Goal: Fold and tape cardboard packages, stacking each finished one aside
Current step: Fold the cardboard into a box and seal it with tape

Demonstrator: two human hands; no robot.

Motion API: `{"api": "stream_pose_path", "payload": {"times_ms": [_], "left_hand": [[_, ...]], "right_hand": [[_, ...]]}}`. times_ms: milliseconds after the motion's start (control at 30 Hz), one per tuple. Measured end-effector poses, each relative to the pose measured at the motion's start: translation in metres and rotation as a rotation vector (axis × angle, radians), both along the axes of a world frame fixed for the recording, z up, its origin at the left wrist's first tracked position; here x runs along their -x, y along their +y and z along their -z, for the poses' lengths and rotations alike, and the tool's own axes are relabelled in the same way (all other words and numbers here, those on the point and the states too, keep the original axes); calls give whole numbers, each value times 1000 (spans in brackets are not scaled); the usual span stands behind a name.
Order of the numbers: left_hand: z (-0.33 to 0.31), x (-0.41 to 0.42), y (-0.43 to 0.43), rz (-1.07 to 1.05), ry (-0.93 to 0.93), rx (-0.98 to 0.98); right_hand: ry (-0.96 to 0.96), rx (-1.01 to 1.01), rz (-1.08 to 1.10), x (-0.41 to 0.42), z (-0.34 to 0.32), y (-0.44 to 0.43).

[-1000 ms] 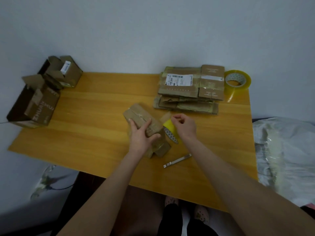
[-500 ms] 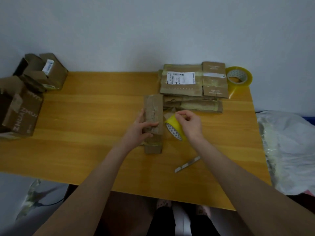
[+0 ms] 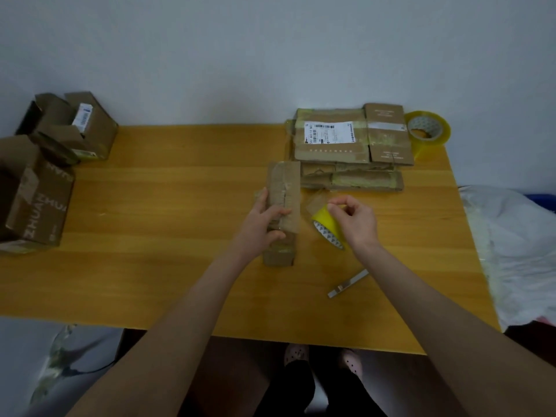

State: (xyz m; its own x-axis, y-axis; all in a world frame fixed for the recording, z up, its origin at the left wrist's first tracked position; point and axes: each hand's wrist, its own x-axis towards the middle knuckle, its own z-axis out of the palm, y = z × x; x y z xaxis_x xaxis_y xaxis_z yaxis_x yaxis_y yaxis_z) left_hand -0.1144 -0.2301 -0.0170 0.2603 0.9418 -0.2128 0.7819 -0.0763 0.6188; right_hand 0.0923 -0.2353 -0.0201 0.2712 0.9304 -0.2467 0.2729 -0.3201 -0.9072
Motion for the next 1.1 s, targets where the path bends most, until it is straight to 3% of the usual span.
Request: {"api": "stream_pose_path", "payload": {"times_ms": [167, 233, 333, 567, 733, 867, 933, 1100], "left_hand": [[-11, -6, -9, 44, 156, 38], [-22, -11, -13, -28, 204, -55], [-43, -32, -19, -155, -27, -303], [-58, -65, -13, -347, -354, -99], [-61, -51, -22, -403, -403, -49], [-56, -31, -32, -460, -427, -2], [-52, -20, -35, -491, -428, 19], [-44, -10, -43, -565, -474, 29]], "right_hand": [[-108, -18, -44, -5, -11, -10], [-154, -39, -63, -8, -18, -13], [-262, -81, -117, -9, -31, -20], [-456, -181, -352, -12, -62, -34], [-41, 80, -447, -21, -65, -37], [86, 118, -663, -33, -61, -45], [25, 80, -690, -35, -60, -46], [-406, 3, -702, -21, -57, -42]]}}
